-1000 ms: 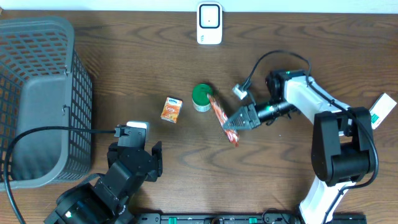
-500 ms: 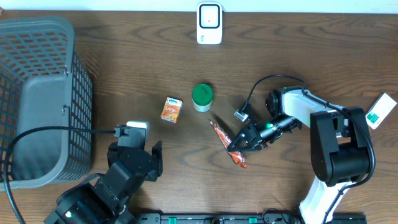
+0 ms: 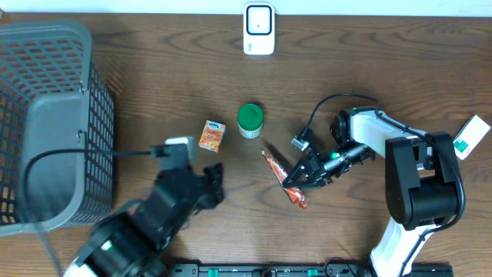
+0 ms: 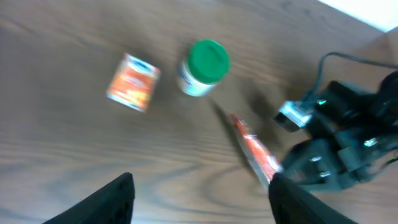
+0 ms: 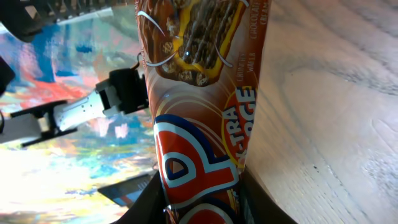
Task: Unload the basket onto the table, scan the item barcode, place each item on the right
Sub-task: 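Reach the left gripper to the Top bar's end and grasp it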
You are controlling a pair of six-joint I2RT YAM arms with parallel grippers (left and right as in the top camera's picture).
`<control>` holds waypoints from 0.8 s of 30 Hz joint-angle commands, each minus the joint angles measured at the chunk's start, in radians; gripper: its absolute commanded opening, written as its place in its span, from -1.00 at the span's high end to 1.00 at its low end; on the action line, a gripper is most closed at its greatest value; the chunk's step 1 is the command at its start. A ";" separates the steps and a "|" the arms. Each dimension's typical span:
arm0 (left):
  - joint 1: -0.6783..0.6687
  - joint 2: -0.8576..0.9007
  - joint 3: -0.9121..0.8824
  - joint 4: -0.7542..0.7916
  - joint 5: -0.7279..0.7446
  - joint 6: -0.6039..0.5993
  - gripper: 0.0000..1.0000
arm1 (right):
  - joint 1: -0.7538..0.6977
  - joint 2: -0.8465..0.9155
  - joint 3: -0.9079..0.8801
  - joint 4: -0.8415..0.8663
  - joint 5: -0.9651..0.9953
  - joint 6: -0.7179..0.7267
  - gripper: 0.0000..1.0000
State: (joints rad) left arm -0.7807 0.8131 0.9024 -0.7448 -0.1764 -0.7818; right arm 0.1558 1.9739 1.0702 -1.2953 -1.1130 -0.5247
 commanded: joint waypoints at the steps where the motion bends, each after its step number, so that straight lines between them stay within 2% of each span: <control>1: 0.004 0.091 -0.021 0.074 0.130 -0.194 -0.61 | -0.020 0.008 0.000 -0.007 -0.029 0.004 0.70; 3: 0.020 0.162 -0.021 0.128 0.193 -0.220 -0.68 | -0.022 0.008 0.000 -0.006 -0.029 0.004 0.71; 7: 0.090 0.333 -0.021 0.192 0.341 -0.225 -0.68 | -0.020 0.008 0.000 -0.007 -0.029 0.004 0.73; 12: 0.196 0.523 -0.021 0.316 0.533 -0.159 -0.61 | -0.017 0.008 0.000 -0.008 -0.028 0.004 0.75; 17: 0.253 0.680 -0.021 0.448 0.767 -0.150 -0.60 | -0.017 0.008 0.000 -0.007 -0.021 0.004 0.76; 24: 0.254 0.788 -0.021 0.563 0.858 -0.151 -0.47 | -0.017 0.008 0.000 -0.007 -0.021 0.004 0.76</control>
State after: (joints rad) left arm -0.5308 1.5944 0.8909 -0.2050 0.5865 -0.9447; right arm 0.1406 1.9739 1.0702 -1.3010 -1.1126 -0.5251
